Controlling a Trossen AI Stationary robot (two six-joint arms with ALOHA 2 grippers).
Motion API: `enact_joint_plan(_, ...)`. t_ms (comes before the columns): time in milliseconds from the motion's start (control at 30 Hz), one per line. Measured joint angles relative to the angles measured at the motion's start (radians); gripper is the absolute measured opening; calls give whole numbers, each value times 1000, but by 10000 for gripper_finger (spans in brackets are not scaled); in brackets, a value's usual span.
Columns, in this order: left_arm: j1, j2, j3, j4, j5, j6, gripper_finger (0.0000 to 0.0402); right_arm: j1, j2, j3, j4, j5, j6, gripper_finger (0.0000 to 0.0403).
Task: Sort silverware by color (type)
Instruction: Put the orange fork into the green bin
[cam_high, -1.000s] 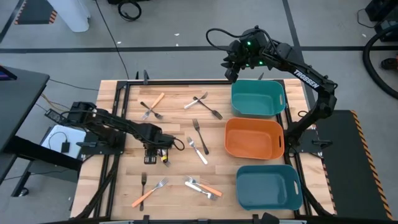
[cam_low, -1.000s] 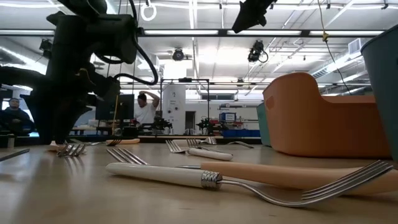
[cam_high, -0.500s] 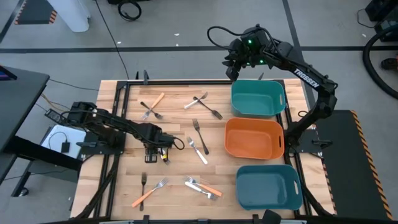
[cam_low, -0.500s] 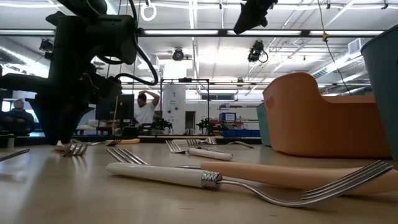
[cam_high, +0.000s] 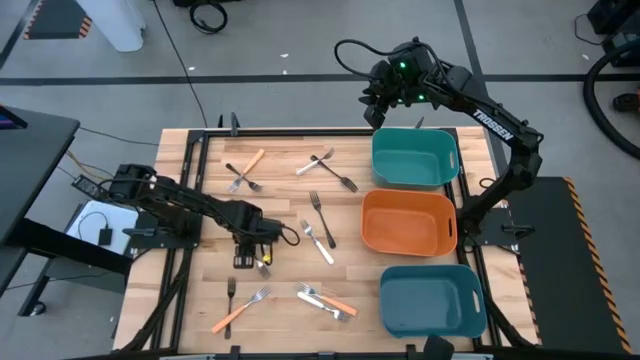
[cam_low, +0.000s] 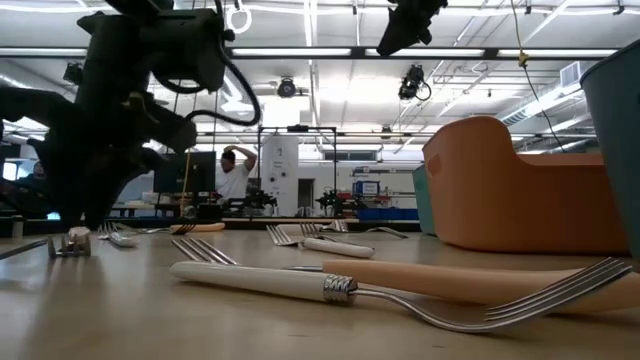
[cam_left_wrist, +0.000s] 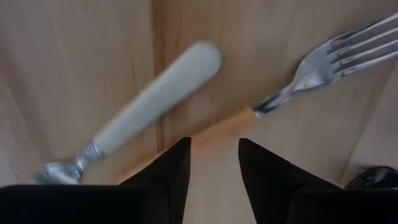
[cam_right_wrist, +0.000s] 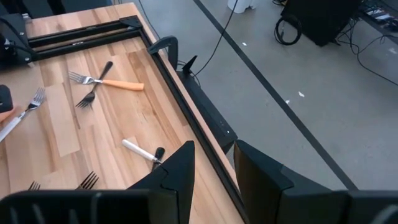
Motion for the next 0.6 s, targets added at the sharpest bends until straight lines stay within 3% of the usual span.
enact_joint_plan(333,-3,0,0,-3,-20,62,144,0,0,0,0,0,0,119)
enact_joint_plan(600,-15,-2,-23,31,36,88,155,-12,0,0,0,0,0,119)
